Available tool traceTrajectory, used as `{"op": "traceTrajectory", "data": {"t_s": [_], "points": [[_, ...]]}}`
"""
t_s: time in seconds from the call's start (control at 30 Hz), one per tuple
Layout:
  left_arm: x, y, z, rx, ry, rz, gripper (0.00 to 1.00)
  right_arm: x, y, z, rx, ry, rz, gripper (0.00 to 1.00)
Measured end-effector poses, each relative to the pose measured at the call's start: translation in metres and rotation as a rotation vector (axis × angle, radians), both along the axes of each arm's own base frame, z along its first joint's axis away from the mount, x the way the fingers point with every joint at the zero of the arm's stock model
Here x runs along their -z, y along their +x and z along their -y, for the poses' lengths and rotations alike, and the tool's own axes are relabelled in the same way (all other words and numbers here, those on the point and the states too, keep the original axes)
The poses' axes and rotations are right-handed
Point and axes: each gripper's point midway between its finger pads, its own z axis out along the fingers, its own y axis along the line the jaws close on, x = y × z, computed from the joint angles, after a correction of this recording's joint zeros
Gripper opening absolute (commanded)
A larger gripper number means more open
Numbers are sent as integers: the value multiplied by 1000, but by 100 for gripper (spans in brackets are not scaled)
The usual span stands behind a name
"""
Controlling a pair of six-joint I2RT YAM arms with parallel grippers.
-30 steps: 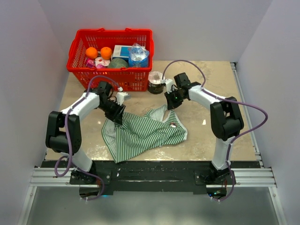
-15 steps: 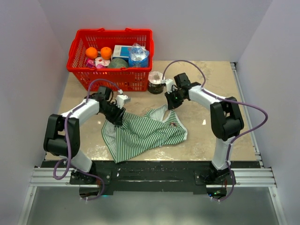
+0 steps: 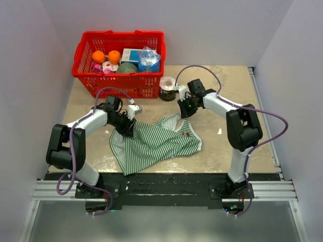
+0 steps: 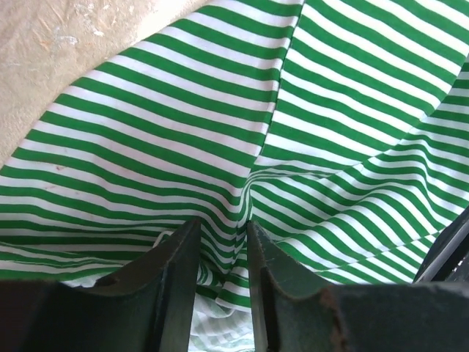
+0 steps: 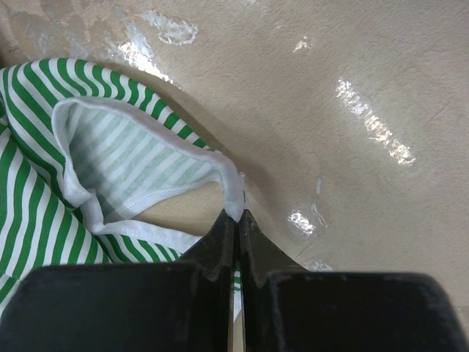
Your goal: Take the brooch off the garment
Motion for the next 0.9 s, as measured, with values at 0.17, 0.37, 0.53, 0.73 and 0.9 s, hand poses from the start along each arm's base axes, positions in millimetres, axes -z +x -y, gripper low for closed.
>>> {"op": "traceTrajectory", "data": {"t_s": [0.17,0.37,0.53,0.73,0.9], "points": [[2,-2,-1,25,9,7,0,0,1,1,3,-6,3,0],[-35,7,-4,36,22,94,0,-27,8,7,24,-6,51,0],[-182,59,-4,73,19,489,0,-128,28,17,53,25,291,0],[-311,68,-34,79,122,822,0,-270,3,39,128,119,642,0],[-311,48,-50,103,213,801,0,-343,-26,47,162,219,791,0]]}}
